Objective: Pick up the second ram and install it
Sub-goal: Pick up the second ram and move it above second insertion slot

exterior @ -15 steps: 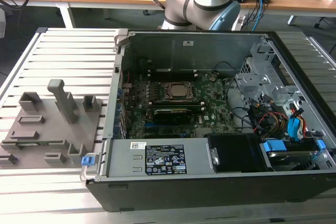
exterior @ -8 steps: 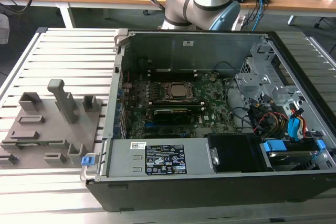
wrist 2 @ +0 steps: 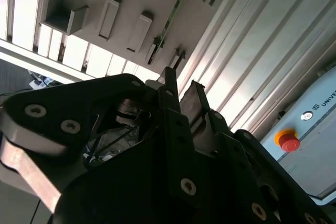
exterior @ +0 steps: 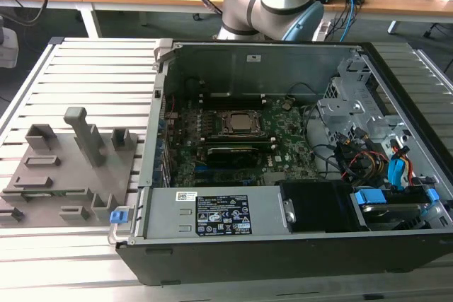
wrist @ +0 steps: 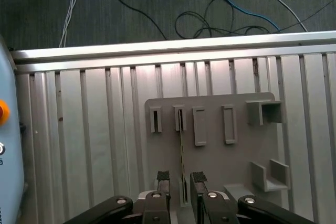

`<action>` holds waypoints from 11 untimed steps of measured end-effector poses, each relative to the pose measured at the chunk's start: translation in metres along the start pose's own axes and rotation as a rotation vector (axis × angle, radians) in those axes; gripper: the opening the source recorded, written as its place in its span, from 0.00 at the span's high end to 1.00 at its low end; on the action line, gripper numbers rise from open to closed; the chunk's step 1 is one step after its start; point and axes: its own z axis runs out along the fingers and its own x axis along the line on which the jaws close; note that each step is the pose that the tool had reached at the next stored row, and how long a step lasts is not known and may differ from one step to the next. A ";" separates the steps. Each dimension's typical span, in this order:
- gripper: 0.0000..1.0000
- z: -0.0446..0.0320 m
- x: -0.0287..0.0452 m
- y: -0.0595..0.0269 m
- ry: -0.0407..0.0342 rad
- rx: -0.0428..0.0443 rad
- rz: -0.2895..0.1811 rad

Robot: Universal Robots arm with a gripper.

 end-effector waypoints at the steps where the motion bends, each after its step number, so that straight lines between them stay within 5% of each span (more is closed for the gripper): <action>1: 0.70 0.0010 0.0000 -0.0001 0.0001 0.0000 0.000; 4: 0.70 0.0038 0.0001 -0.0002 0.0001 -0.0001 -0.001; 6: 0.70 0.0163 0.0004 -0.0007 0.0002 -0.0002 -0.004; 11: 0.70 0.0223 0.0005 -0.0010 0.0001 -0.0001 -0.004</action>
